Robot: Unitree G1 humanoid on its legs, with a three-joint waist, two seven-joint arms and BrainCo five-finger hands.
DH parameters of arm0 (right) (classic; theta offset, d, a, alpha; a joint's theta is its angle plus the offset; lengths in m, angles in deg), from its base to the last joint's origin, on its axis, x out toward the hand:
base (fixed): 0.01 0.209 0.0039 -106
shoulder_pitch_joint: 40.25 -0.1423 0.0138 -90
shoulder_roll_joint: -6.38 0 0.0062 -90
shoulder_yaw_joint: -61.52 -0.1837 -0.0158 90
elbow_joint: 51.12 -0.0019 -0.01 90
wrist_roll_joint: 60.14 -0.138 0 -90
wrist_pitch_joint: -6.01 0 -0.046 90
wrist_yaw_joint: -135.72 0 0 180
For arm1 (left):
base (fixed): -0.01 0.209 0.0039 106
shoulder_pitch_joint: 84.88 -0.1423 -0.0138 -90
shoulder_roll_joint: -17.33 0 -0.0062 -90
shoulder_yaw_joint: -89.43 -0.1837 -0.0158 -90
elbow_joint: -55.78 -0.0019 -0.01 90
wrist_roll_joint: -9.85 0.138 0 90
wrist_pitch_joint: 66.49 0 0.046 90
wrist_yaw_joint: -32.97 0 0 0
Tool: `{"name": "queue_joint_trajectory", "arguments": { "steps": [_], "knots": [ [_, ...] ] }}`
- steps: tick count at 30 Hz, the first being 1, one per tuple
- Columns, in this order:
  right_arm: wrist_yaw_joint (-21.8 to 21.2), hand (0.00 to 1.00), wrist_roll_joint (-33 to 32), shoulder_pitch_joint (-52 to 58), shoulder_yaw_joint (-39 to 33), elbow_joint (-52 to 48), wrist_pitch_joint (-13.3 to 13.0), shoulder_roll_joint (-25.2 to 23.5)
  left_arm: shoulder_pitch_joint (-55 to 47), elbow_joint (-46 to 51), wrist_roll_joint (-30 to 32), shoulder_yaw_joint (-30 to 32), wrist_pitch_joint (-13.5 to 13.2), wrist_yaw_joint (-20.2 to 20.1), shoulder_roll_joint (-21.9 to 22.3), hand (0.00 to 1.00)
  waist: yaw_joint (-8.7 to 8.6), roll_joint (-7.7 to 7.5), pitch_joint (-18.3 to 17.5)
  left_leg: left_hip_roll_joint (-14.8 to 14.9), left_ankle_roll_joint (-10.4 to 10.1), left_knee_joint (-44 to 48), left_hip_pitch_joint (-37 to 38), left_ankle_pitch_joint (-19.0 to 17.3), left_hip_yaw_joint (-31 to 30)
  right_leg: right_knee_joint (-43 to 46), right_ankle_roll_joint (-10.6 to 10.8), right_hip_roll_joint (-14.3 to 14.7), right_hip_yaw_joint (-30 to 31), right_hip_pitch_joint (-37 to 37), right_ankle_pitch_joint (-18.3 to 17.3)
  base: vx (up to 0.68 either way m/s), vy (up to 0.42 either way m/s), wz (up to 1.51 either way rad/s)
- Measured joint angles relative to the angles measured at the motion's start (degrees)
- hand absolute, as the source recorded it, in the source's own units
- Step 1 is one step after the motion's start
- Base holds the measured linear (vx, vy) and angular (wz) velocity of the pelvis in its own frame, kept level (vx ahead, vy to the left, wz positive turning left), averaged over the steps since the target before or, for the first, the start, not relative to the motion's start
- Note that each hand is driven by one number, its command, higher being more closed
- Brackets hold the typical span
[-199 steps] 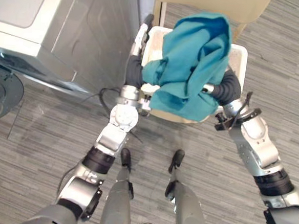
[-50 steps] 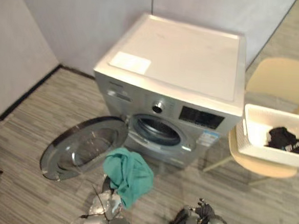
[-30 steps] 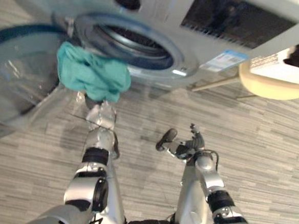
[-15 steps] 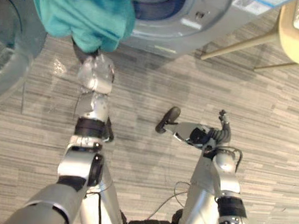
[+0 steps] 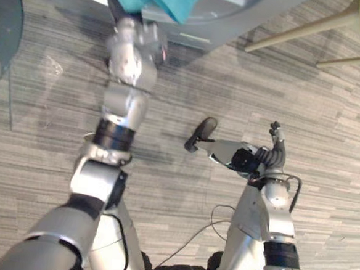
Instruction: Pick up the laundry basket with both hands and put the clothes into the washing machine.
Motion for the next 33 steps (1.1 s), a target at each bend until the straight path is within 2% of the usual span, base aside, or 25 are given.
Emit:
{"name": "queue_joint_trajectory", "arguments": {
  "steps": [3,6,9,11,13,15,17,18,19,22,24,27,28,30,31,33],
  "knots": [
    [-0.7,0.0,-0.1,0.1,0.3,-2.8,-0.3,-0.5,8.0,-5.5,-0.1,-0.1,1.3,-0.2,-6.2,1.0,-0.76,-0.11,-0.1,0.8,-0.1,1.7,-2.9,0.0,-1.0,0.8,-0.2,0.7,-0.2,-2.2,0.1,0.04,0.017,-0.24],
    [-0.9,0.0,-0.1,0.6,0.6,-5.7,-0.6,-1.9,14.2,-8.7,-0.1,-0.8,1.5,-0.4,-10.0,1.0,-1.37,-0.29,-0.2,1.8,-0.3,3.8,-5.8,-0.4,-1.9,1.8,-0.6,1.1,-0.4,-4.4,0.3,0.05,0.033,-0.25],
    [-1.0,0.0,-0.2,2.1,1.6,-8.8,-1.3,-2.4,19.9,-12.0,4.6,-4.4,3.5,-0.6,-13.1,1.0,-1.44,-0.46,-0.3,2.1,-0.1,5.3,-8.4,-0.9,-2.5,2.0,-1.7,1.8,-0.5,-6.5,0.9,0.04,0.026,-0.23],
    [-1.0,0.0,-0.3,3.0,3.3,-9.5,-1.7,-2.7,22.8,-14.3,10.6,-7.0,5.5,-0.4,-15.1,1.0,-1.68,-0.98,-0.6,2.8,0.2,5.7,-9.4,-1.2,-2.4,1.8,-1.7,2.3,-0.5,-7.3,1.0,0.03,0.016,-0.26],
    [-1.0,0.0,-1.1,4.1,5.1,-9.5,-2.2,-3.3,25.9,-15.0,17.3,-9.7,7.9,0.4,-16.9,1.0,-1.66,-2.28,-1.4,4.0,0.1,5.5,-10.3,-1.2,-2.4,0.8,-2.0,3.3,-0.7,-8.2,1.6,0.02,0.006,-0.34],
    [-1.0,0.0,-1.3,6.7,6.5,-11.4,-3.0,-4.0,31.9,-15.8,30.2,-14.4,10.7,2.8,-18.7,1.0,-1.81,-3.46,-2.2,4.7,0.1,4.7,-12.0,-1.4,-2.6,-0.8,-1.7,4.1,-1.3,-9.4,2.1,0.03,0.013,-0.34],
    [-1.0,0.0,-1.3,7.7,7.0,-12.2,-3.8,-3.8,36.0,-17.1,35.8,-17.5,12.6,3.8,-19.3,1.0,-2.33,-3.46,-2.2,4.7,0.0,4.5,-12.8,-1.4,-3.0,-1.2,-1.8,4.1,-2.0,-9.4,2.2,0.04,0.029,-0.15],
    [-0.9,0.0,-1.3,8.0,7.2,-12.4,-4.6,-3.7,39.5,-17.4,42.7,-19.7,14.7,3.9,-19.5,1.0,-2.91,-3.47,-2.2,4.4,-0.1,3.9,-13.2,-1.3,-3.1,-1.9,-2.0,4.0,-2.6,-9.4,2.4,0.04,0.033,-0.07],
    [-0.9,0.0,-1.3,8.1,7.3,-12.4,-4.9,-3.7,40.6,-17.5,46.4,-20.6,15.5,3.9,-19.5,0.0,-3.04,-3.47,-2.2,4.4,-0.1,3.7,-13.3,-1.3,-3.1,-2.1,-2.2,4.0,-2.7,-9.4,2.5,0.05,0.036,-0.03],
    [-0.8,0.0,-1.2,8.8,7.3,-13.3,-5.6,-3.4,43.8,-18.1,61.2,-24.9,18.9,3.3,-18.5,0.0,-3.22,-3.52,-2.3,3.9,-0.2,3.0,-12.9,-1.4,-3.0,-2.7,-3.2,3.7,-3.3,-8.8,3.0,0.07,0.038,0.0],
    [-0.8,0.0,-1.3,8.9,7.3,-13.4,-5.7,-3.6,43.6,-20.3,62.2,-24.5,19.1,2.9,-16.9,0.0,-2.86,-3.6,-2.3,3.9,-0.2,2.8,-12.0,-1.4,-2.9,-3.1,-3.2,3.8,-3.1,-8.1,3.0,0.05,0.014,0.05],
    [-0.9,0.0,-1.6,9.3,7.4,-13.0,-5.5,-4.5,41.0,-22.0,54.1,-18.2,18.2,0.7,-15.1,0.0,-2.69,-3.62,-2.3,3.9,-0.2,1.4,-9.9,-1.4,-2.6,-5.1,-2.9,4.3,-3.1,-6.1,3.5,0.01,-0.006,0.02],
    [-1.0,0.0,-2.0,9.3,7.4,-11.9,-5.3,-4.5,38.8,-23.1,47.1,-14.2,17.0,-1.2,-14.7,0.0,-2.29,-3.89,-2.6,4.3,-0.2,0.3,-8.6,-1.4,-2.4,-6.6,-2.2,5.2,-3.3,-4.8,3.8,-0.02,-0.03,-0.1],
    [-1.1,0.0,-2.9,9.6,7.4,-6.6,-4.7,-4.5,34.6,-25.3,39.8,-10.9,16.8,-4.1,-13.9,0.0,-2.06,-5.21,-4.8,4.7,-0.6,-2.6,-6.7,-1.0,-1.4,-9.8,-1.1,6.6,-3.3,-3.6,4.6,-0.02,-0.045,-0.13],
    [-1.1,0.0,-3.3,9.8,7.3,-5.4,-4.4,-4.4,34.1,-25.8,39.1,-10.9,16.9,-4.3,-13.7,0.0,-2.04,-5.52,-5.3,4.8,-0.5,-3.4,-6.4,-0.6,-1.1,-10.5,-1.0,6.9,-3.3,-3.5,4.9,-0.02,-0.049,-0.01],
    [-1.4,0.0,-3.4,10.9,7.4,-2.6,-3.6,-3.8,34.0,-26.0,40.6,-11.0,17.3,-3.9,-13.9,0.0,-1.79,-5.71,-5.4,4.8,-0.6,-5.3,-5.3,0.8,-0.5,-12.0,-2.3,7.1,-4.0,-2.2,5.7,0.0,-0.044,0.1]
  ]
}}
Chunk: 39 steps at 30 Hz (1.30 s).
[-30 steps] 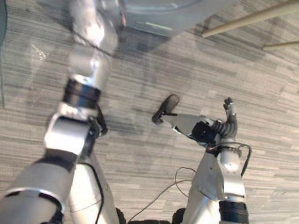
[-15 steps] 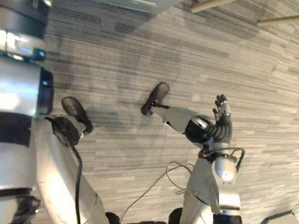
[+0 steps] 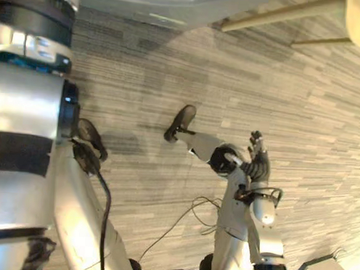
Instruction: Pick up the laundry basket with both hands and put the clothes into the washing machine.
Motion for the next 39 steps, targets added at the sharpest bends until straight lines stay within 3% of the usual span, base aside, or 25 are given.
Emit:
{"name": "queue_joint_trajectory", "arguments": {
  "steps": [4,7,13,16,21,22,25,30,32,36,37,38,39],
  "knots": [
    [-0.9,0.0,-0.2,0.0,-0.1,0.7,-1.5,2.1,0.2,0.0,10.7,-1.5,1.7,1.4,-1.6,0.0,0.23,-0.01,0.0,0.1,0.0,0.2,0.3,0.0,0.0,0.0,-0.7,0.1,0.0,0.2,0.4,0.04,-0.02,-0.02],
    [-0.8,0.0,-0.5,0.0,-0.1,0.8,-2.0,2.3,0.0,0.0,13.2,-2.8,1.8,1.7,-2.2,0.0,0.5,-0.01,0.0,0.0,0.0,0.3,0.3,0.0,0.0,-0.1,-0.8,0.0,0.0,0.3,0.5,0.0,-0.012,0.01],
    [-0.7,0.0,-0.6,0.0,-0.4,2.8,-3.9,2.5,-4.5,1.4,7.4,2.0,-0.7,3.8,-4.8,0.0,0.96,0.01,0.0,-0.1,-0.3,0.2,0.3,0.3,-0.1,-0.1,-0.7,0.2,-0.1,0.3,0.4,0.0,-0.037,0.01],
    [-0.7,0.0,-1.0,0.0,-1.0,3.5,-4.2,2.7,-13.8,8.3,2.5,8.1,-2.3,5.5,-7.2,0.0,1.76,0.07,0.0,-0.3,-0.8,-0.1,0.2,0.8,-0.4,0.1,-0.7,0.1,-0.4,0.3,0.4,0.01,-0.035,0.03],
    [-0.3,0.0,-1.0,0.1,-4.9,4.8,-4.2,3.1,-48.2,40.1,-0.9,20.5,-6.6,7.9,-8.8,0.0,4.07,1.5,-0.6,-2.2,-1.3,-0.3,0.3,1.3,-1.0,2.6,-0.9,-2.0,-0.7,0.2,-1.5,0.04,-0.034,0.24],
    [-0.2,0.0,-1.0,0.1,-5.3,4.9,-4.2,3.3,-52.0,42.7,-0.9,22.1,-7.0,8.4,-7.9,0.0,4.31,1.78,-0.7,-2.5,-1.4,-0.3,0.3,1.3,-1.1,3.1,-1.1,-2.5,-0.7,0.2,-1.8,0.05,-0.053,0.49],
    [0.6,0.0,-0.7,0.1,-7.8,6.7,-4.2,5.1,-70.9,53.5,-0.7,29.6,-7.7,10.4,1.7,0.0,6.87,3.01,-1.2,-3.6,-1.5,-0.2,1.8,1.4,-0.5,5.6,-0.1,-4.2,0.2,0.3,-3.9,0.04,-0.055,0.36],
    [1.5,0.0,0.3,0.1,-8.2,11.3,-4.1,8.3,-93.0,59.7,-0.3,25.1,-12.4,9.1,14.3,0.0,8.81,6.57,-2.3,-4.3,-1.2,-1.9,8.8,1.2,0.7,5.9,1.0,-4.8,1.4,5.6,-5.3,0.01,-0.052,0.27],
    [1.9,0.0,1.3,0.2,-8.2,17.2,-3.5,8.7,-101.2,59.8,-0.3,20.0,-14.5,7.0,17.9,0.0,9.7,7.98,-2.9,-4.3,-1.4,-5.5,17.0,1.1,2.0,3.5,1.9,-4.1,1.5,12.4,-5.8,-0.01,-0.05,0.24],
    [1.6,0.0,1.7,0.6,-5.0,25.5,-1.1,8.5,-110.3,59.3,-1.6,15.2,-17.2,2.1,20.9,0.0,9.76,9.28,-3.5,-5.3,-1.6,-15.9,32.5,1.0,5.2,-5.0,3.5,-2.0,0.5,25.9,-5.1,0.0,-0.054,0.21],
    [1.5,0.0,2.0,0.6,-4.3,26.0,-0.7,8.4,-111.1,58.6,-1.6,14.9,-17.3,1.4,21.4,0.0,9.75,9.37,-3.5,-5.2,-1.6,-18.0,35.1,1.0,5.7,-6.6,3.9,-1.8,-0.1,28.3,-4.9,0.01,-0.07,0.13],
    [1.4,0.0,2.3,0.6,-3.0,27.5,-0.4,8.2,-112.6,56.5,-1.9,14.9,-17.3,-0.1,22.5,0.0,9.7,9.39,-3.5,-5.4,-1.6,-21.7,41.1,1.1,7.0,-9.0,5.5,-1.7,-0.7,33.4,-5.1,0.04,-0.074,0.21],
    [0.9,0.0,2.4,0.8,-2.3,29.9,0.0,8.2,-114.1,53.8,-2.4,14.5,-17.2,-0.9,23.4,0.0,9.57,10.13,-3.8,-5.5,-2.2,-24.9,47.2,1.4,7.5,-11.2,5.6,-0.9,-1.6,39.5,-5.2,0.06,-0.099,0.26]
  ]
}}
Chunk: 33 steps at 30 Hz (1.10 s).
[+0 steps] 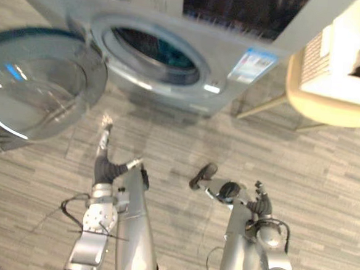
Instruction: Pick up the laundry basket with both hands and put the clothes into the washing machine.
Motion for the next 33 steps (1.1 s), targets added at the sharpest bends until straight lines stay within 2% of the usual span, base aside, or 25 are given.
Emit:
{"name": "queue_joint_trajectory", "arguments": {
  "steps": [1,2,4,6,7,8,9,10,11,13,14,15,16,19,20,22,25,29,31,32,33],
  "knots": [
    [-0.5,0.0,0.0,0.3,0.0,1.3,0.1,0.0,-0.7,-1.5,-0.2,-0.2,0.0,-0.7,0.5,0.0,0.06,0.31,-0.4,-0.3,-0.1,-1.9,3.1,0.3,0.0,-1.4,0.0,0.5,-0.4,3.0,0.0,0.07,-0.109,0.38],
    [-0.5,0.0,0.1,1.1,0.0,4.4,-0.1,0.1,-1.8,-4.8,-0.3,-0.6,0.0,-1.6,1.4,0.0,0.08,0.68,-1.5,-1.3,-0.1,-6.7,9.3,0.7,-0.1,-5.2,0.1,1.4,-1.4,8.8,0.0,0.06,-0.097,0.33],
    [-0.6,0.0,0.2,1.4,0.2,9.9,0.2,-0.1,-2.4,-10.5,-0.4,-0.2,0.1,-2.0,2.7,0.0,0.25,0.51,-2.9,-2.7,0.2,-15.7,18.2,1.1,0.5,-12.9,1.4,3.4,-3.0,16.8,0.8,0.08,-0.086,0.3],
    [-0.6,0.0,0.2,2.3,0.4,13.7,0.8,-0.3,-4.0,-15.8,-1.7,2.1,0.3,-1.9,5.3,0.0,0.34,0.3,-6.1,-3.2,2.4,-26.9,25.8,3.6,2.6,-19.4,1.7,5.1,-4.7,22.5,1.5,0.14,-0.091,0.24],
    [-0.6,0.0,0.1,4.0,0.2,14.6,0.7,-0.4,-5.1,-18.3,-3.9,4.2,0.3,-1.9,6.8,0.0,-0.51,-0.6,-7.8,-4.8,1.2,-31.5,30.2,6.3,4.4,-19.1,1.9,3.9,-1.7,24.9,2.3,0.2,-0.072,0.44],
    [-0.6,0.0,0.1,4.4,0.0,17.5,0.8,-0.2,-4.4,-22.9,-6.1,6.4,0.2,-1.9,9.1,0.0,-0.54,0.84,-9.0,-4.7,-0.1,-34.8,33.6,8.7,3.7,-21.9,0.5,5.1,-3.0,28.4,3.1,0.2,-0.048,0.45],
    [-0.5,0.0,0.0,4.4,-0.1,19.5,1.0,0.2,-4.0,-26.9,-7.9,7.8,0.3,-1.8,10.3,0.0,-0.37,2.01,-10.7,-4.9,-1.0,-37.1,34.9,9.3,2.7,-25.6,1.9,6.6,-4.0,30.3,4.1,0.12,-0.032,0.24],
    [-0.5,0.0,-0.1,4.4,-0.6,20.9,1.1,0.3,-3.5,-31.7,-10.1,9.7,0.3,-1.8,11.4,0.0,-0.61,2.19,-12.7,-6.0,-1.5,-39.6,36.1,9.9,2.7,-31.1,3.3,8.1,-5.0,32.4,5.8,0.07,-0.042,0.1],
    [-0.5,0.0,-0.2,4.5,-0.8,20.9,1.1,0.0,-3.4,-33.4,-11.9,10.8,0.3,-1.8,12.0,0.0,-1.03,2.52,-13.4,-7.1,-1.2,-41.0,37.3,10.4,3.0,-34.2,3.4,8.8,-5.2,33.7,6.9,0.03,-0.06,0.1],
    [-0.4,0.0,-0.5,4.0,-1.0,20.8,1.0,-0.7,-3.8,-36.8,-17.4,13.2,0.3,-1.6,13.2,0.0,-1.48,3.0,-14.2,-10.0,-1.5,-46.6,42.5,10.8,3.6,-44.4,5.1,12.2,-5.3,38.9,10.8,0.01,-0.017,0.05],
    [-0.4,0.0,-0.8,4.1,-1.0,20.8,1.0,-0.9,-3.9,-38.7,-19.9,13.2,0.3,-1.5,13.3,0.0,-1.44,3.49,-15.0,-10.9,-1.5,-49.9,45.5,10.8,3.9,-47.4,5.1,13.5,-5.2,40.7,13.0,0.02,0.085,0.02],
    [-0.3,0.0,-1.2,4.1,-1.0,20.8,1.0,-1.1,-4.0,-39.8,-20.9,13.3,0.3,-1.5,13.4,0.0,-1.45,3.81,-15.3,-11.2,-0.7,-51.3,46.9,11.6,3.7,-48.1,4.9,14.0,-4.9,41.3,13.7,0.04,0.149,-0.01],
    [-0.3,0.0,-1.2,4.0,-1.1,20.8,1.0,-1.4,-3.5,-42.2,-22.0,13.7,0.3,-1.5,13.4,0.0,-1.52,3.86,-15.8,-11.3,-0.1,-53.1,48.3,13.8,3.4,-49.1,4.7,14.4,-4.7,42.4,14.4,0.08,0.167,-0.03],
    [-0.2,0.0,-1.3,3.6,-1.1,20.8,1.0,-1.8,-3.5,-45.6,-22.8,14.1,1.0,-1.6,13.6,0.0,-1.62,4.35,-17.0,-11.8,0.4,-52.8,50.2,15.9,3.1,-50.2,4.8,14.9,-4.4,44.7,15.1,0.11,0.165,-0.12],
    [-0.2,0.0,-1.3,3.6,-1.1,20.8,1.0,-2.0,-3.8,-46.6,-22.7,14.1,1.2,-1.7,13.6,0.0,-1.71,4.57,-17.5,-11.9,1.3,-52.6,51.0,17.9,3.1,-50.9,4.6,15.2,-4.2,45.9,15.6,0.12,0.171,-0.14],
    [-0.3,0.0,-1.3,3.6,-1.1,20.8,1.0,-2.7,-3.8,-47.0,-22.8,14.1,1.3,-1.8,13.4,0.0,-1.97,4.11,-17.8,-12.8,1.6,-52.4,52.1,18.0,3.6,-52.1,5.1,14.9,-3.1,46.9,16.6,0.14,0.19,-0.17],
    [-0.2,0.0,-1.6,3.3,-1.0,20.6,1.0,-3.7,-3.6,-47.1,-23.3,14.1,1.3,-1.8,13.2,0.0,-2.69,3.79,-18.2,-14.0,2.9,-52.1,52.7,17.2,5.5,-54.4,4.0,14.3,-1.0,47.0,20.0,0.13,0.159,-0.35],
    [-0.2,0.0,-2.4,4.4,-1.1,15.4,1.6,-3.9,-2.1,-47.1,-23.4,12.5,1.2,-2.0,12.8,0.0,-2.88,5.04,-17.3,-15.6,5.0,-45.8,53.0,13.4,11.3,-53.4,5.0,12.5,5.8,46.1,21.5,0.05,0.168,-0.77],
    [-0.3,0.0,-2.5,3.4,-0.9,11.7,1.9,-3.9,-1.4,-47.0,-23.1,11.2,1.2,-2.9,12.2,0.0,-2.81,5.58,-16.3,-15.1,5.7,-42.8,52.5,11.7,16.0,-48.8,4.9,11.8,9.8,42.3,21.2,-0.07,0.139,-1.22],
    [-0.2,0.0,-2.7,2.4,-0.9,9.0,2.0,-4.4,-1.2,-46.8,-22.6,9.7,1.3,-3.5,11.3,0.0,-3.17,5.16,-15.6,-14.9,6.4,-40.9,51.5,10.6,18.6,-44.8,3.7,10.4,8.5,39.2,18.6,-0.12,0.073,-0.98],
    [0.0,0.0,-3.0,2.4,-0.8,7.6,2.1,-4.4,-0.8,-46.8,-22.5,8.9,1.3,-3.9,10.9,0.0,-3.7,5.09,-15.2,-14.8,6.9,-40.1,51.0,9.7,19.7,-42.3,3.5,9.2,6.1,38.1,16.7,-0.12,0.091,-0.66]
  ]
}}
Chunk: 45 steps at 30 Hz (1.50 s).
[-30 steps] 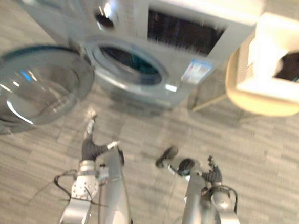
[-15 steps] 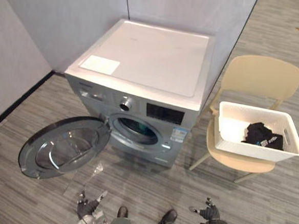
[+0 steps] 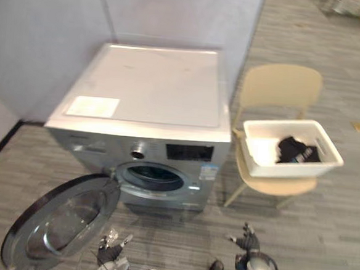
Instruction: Pick up the laundry basket with both hands and put the clothes into the washing machine.
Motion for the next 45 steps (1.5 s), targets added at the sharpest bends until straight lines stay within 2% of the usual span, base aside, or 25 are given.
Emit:
{"name": "queue_joint_trajectory", "arguments": {
  "steps": [1,3,5,6,7,8,10,14,15,16,17,18,21,26,27,28,30,33,34,36,37,39,42,44,45],
  "knots": [
    [0.7,0.0,-0.3,0.0,0.1,-2.4,0.0,0.0,0.7,0.1,0.1,-1.3,0.1,-0.5,-0.5,0.0,-1.02,0.05,0.8,0.5,-0.1,0.6,-0.2,-2.0,1.6,6.3,-0.6,-3.7,-7.2,-1.1,-2.9,-0.05,0.054,-0.44],
    [1.1,0.0,-0.5,0.2,0.9,-5.2,0.1,-0.2,1.5,0.2,1.1,-1.6,0.3,-0.6,-1.8,0.0,-0.82,-1.75,2.2,1.2,-0.6,3.3,-0.4,-3.6,4.6,13.0,-0.8,-8.2,-11.0,-2.6,-5.7,-0.05,0.01,-0.58],
    [1.2,0.0,-0.5,0.5,0.9,-9.4,0.0,0.0,1.7,0.4,2.2,-1.5,0.7,-0.6,-2.5,0.0,-0.94,-2.67,2.1,3.1,-1.4,6.6,-1.7,-4.5,6.3,12.0,-0.7,-5.8,-10.0,-4.2,-5.2,-0.04,-0.133,-0.71],
    [1.5,0.0,-0.4,-0.1,1.0,-12.3,-0.2,-0.1,1.4,1.0,2.4,-1.5,0.6,-0.6,-2.5,0.0,-0.18,-1.62,1.8,6.4,-1.7,6.8,-3.0,-4.3,8.3,6.5,0.3,-1.6,-8.7,-4.2,-3.3,-0.01,-0.206,-0.89],
    [1.7,0.0,-0.4,-0.9,1.3,-13.5,-0.5,0.0,1.4,1.2,2.8,-1.4,0.5,-0.6,-2.0,0.0,0.21,-1.03,2.0,7.2,-2.2,6.6,-3.5,-4.0,9.4,8.6,-1.3,-1.8,-9.5,-5.1,-4.6,0.02,-0.216,-0.87],
    [2.1,0.0,-0.3,-1.8,1.3,-15.2,-1.4,0.5,1.7,1.2,3.3,-2.4,0.5,-0.5,-2.0,0.0,-0.47,-2.7,1.7,7.2,-2.9,6.5,-3.8,-3.6,10.8,14.5,-1.6,-6.0,-10.9,-6.4,-6.9,0.05,-0.218,-0.64],
    [2.3,0.0,0.1,-3.9,2.9,-15.2,-1.7,1.0,1.6,1.3,3.3,-3.3,0.5,-0.5,-2.5,0.0,-0.29,-3.72,1.6,8.7,-3.1,8.6,-3.7,-3.8,12.9,16.3,2.9,-10.8,-13.1,-5.5,-8.4,0.08,-0.284,-0.78],
    [1.9,0.0,0.1,-7.8,8.2,-15.2,-2.7,1.2,2.9,1.4,3.5,-2.4,0.5,-0.4,-1.9,0.0,0.91,-2.41,2.1,18.4,-4.8,14.1,-1.3,-2.8,15.4,15.6,-0.9,-2.1,-14.8,-3.6,-11.7,0.14,-0.42,-0.84],
    [1.9,0.0,0.2,-8.6,9.5,-15.5,-2.8,1.2,2.9,1.6,3.3,-1.4,-0.1,-0.5,-1.4,0.0,1.04,-1.4,2.6,23.1,-3.1,19.2,-0.8,-1.9,16.4,12.7,-1.9,2.7,-13.8,-1.3,-12.1,0.18,-0.517,-0.96],
    [1.9,0.0,0.2,-9.1,10.2,-16.8,-2.8,1.0,2.3,1.8,2.7,-0.4,-0.2,-0.6,-1.1,0.0,1.45,-1.58,2.8,27.3,5.2,26.9,-2.7,0.5,16.0,9.5,-3.2,6.6,-11.6,0.9,-12.0,0.12,-0.436,-0.98],
    [2.0,0.0,0.4,-9.2,10.3,-17.9,-2.8,0.8,1.9,1.9,2.3,-0.4,-0.3,-0.8,-1.0,0.0,2.14,-1.65,2.8,28.2,7.2,30.6,-4.0,-0.1,13.9,8.0,-3.5,7.9,-10.4,2.0,-11.9,0.14,-0.389,-1.06],
    [2.3,0.0,0.6,-9.9,10.4,-20.3,-2.9,1.0,0.8,2.1,2.0,-0.4,-0.7,-1.6,-0.6,0.0,2.68,-2.08,3.1,25.8,7.3,36.3,-7.7,-1.6,7.0,5.3,-4.0,9.4,-8.0,4.0,-11.5,0.14,-0.272,-0.77],
    [3.7,0.0,0.6,-12.5,10.3,-23.8,-3.8,1.4,-1.6,3.0,1.5,-0.3,-1.1,-1.9,0.1,0.0,3.71,-2.6,3.4,14.5,1.6,39.3,-16.5,-4.4,-4.2,-0.3,-3.8,10.5,-4.7,8.2,-10.6,0.22,-0.227,-0.64],
    [7.6,0.0,0.6,-20.1,11.6,-26.1,-5.6,0.8,-2.2,5.9,1.7,-0.5,-1.2,-1.7,0.5,0.0,6.79,-2.47,3.3,1.8,2.0,23.4,-27.2,-4.5,1.5,-9.1,-2.8,14.8,-3.2,13.3,-10.0,0.32,-0.112,-0.13],
    [9.0,0.0,0.7,-22.9,11.5,-26.4,-5.9,0.0,-1.3,5.9,2.0,-0.5,-1.0,-1.6,0.8,0.0,7.85,-2.69,3.2,0.5,4.8,19.6,-28.0,-2.9,4.4,-10.6,-2.4,16.1,-2.7,14.6,-10.2,0.39,-0.074,-0.3],
    [9.9,0.0,0.7,-23.7,11.5,-26.8,-6.0,-1.0,-1.3,5.9,2.1,-0.3,-1.0,-1.6,1.1,0.0,8.9,-3.34,3.1,0.1,10.0,19.0,-27.2,-1.6,4.7,-11.3,-2.2,16.6,-2.3,15.5,-10.2,0.44,-0.119,-0.15],
    [12.0,0.0,0.9,-24.2,11.5,-29.6,-6.4,-4.4,0.1,6.1,2.1,0.7,-0.6,-1.5,0.4,0.0,10.03,-6.87,2.1,-0.4,11.2,17.4,-23.9,-1.6,5.5,-9.4,0.2,15.4,-2.9,16.8,-9.9,0.47,-0.105,0.15],
    [12.4,0.0,3.1,-24.5,12.9,-30.6,-6.9,-5.2,0.2,5.8,2.7,-0.1,0.8,-1.4,0.1,0.0,10.64,-6.96,2.3,1.5,11.1,16.5,-17.3,-1.9,2.9,13.0,3.1,12.0,-2.9,13.3,-10.3,0.39,-0.012,0.08],
    [12.3,0.0,3.2,-24.5,13.2,-32.3,-7.3,-5.2,0.2,6.2,4.5,-1.2,1.6,-1.2,-0.9,0.0,10.41,-6.65,2.2,1.7,9.7,13.9,-13.6,-2.7,0.4,26.2,6.1,9.7,-1.0,9.5,-11.7,0.35,-0.083,0.28],
    [12.3,0.0,4.2,-24.3,13.1,-35.3,-7.9,-4.4,0.4,6.8,6.1,-1.8,1.6,-0.8,-1.4,0.0,10.12,-6.1,1.6,1.5,7.3,10.2,-10.9,-3.7,-3.4,30.0,3.9,7.4,-0.8,5.4,-14.2,0.37,-0.171,0.58],
    [12.3,0.0,5.3,-24.4,13.0,-35.6,-8.7,-3.3,0.8,6.6,6.7,-2.3,1.5,-0.3,-2.1,0.0,9.58,-6.23,0.4,1.4,5.7,8.3,-10.5,-3.9,-7.1,26.6,1.7,5.5,-0.1,1.8,-15.5,0.34,-0.207,0.84],
    [12.2,0.0,5.9,-24.3,12.6,-35.5,-8.6,-1.9,1.8,5.3,6.7,-3.0,1.4,-0.4,-2.9,0.0,8.16,-5.68,0.1,1.3,5.1,7.0,-10.5,-3.8,-11.2,22.4,1.6,4.4,2.0,-0.5,-15.4,0.25,-0.174,1.14],
    [11.4,0.0,6.9,-24.3,11.0,-34.5,-8.3,2.9,3.0,2.7,6.9,-3.6,1.2,-0.4,-3.2,0.0,6.59,-3.85,0.2,1.8,2.3,4.4,-8.5,-2.4,-21.8,14.7,3.7,1.4,13.1,-4.7,-13.7,0.35,-0.266,1.69],
    [9.4,0.0,6.8,-24.9,11.3,-34.3,-8.2,5.8,3.3,0.7,7.2,-3.7,1.1,-0.5,-4.0,0.0,5.82,-3.82,-0.3,2.9,-1.2,3.7,-8.0,-1.2,-28.7,5.8,5.9,1.1,20.2,-5.1,-7.5,0.4,-0.396,1.86],
    [7.9,0.0,6.5,-26.2,12.0,-32.7,-8.2,5.8,2.9,0.0,7.2,-3.6,1.1,-0.6,-5.4,0.0,5.69,-5.74,-0.9,2.6,-3.8,3.4,-8.1,-0.9,-31.3,-0.7,7.8,0.2,21.1,-4.9,0.3,0.37,-0.512,1.75]
  ]
}}
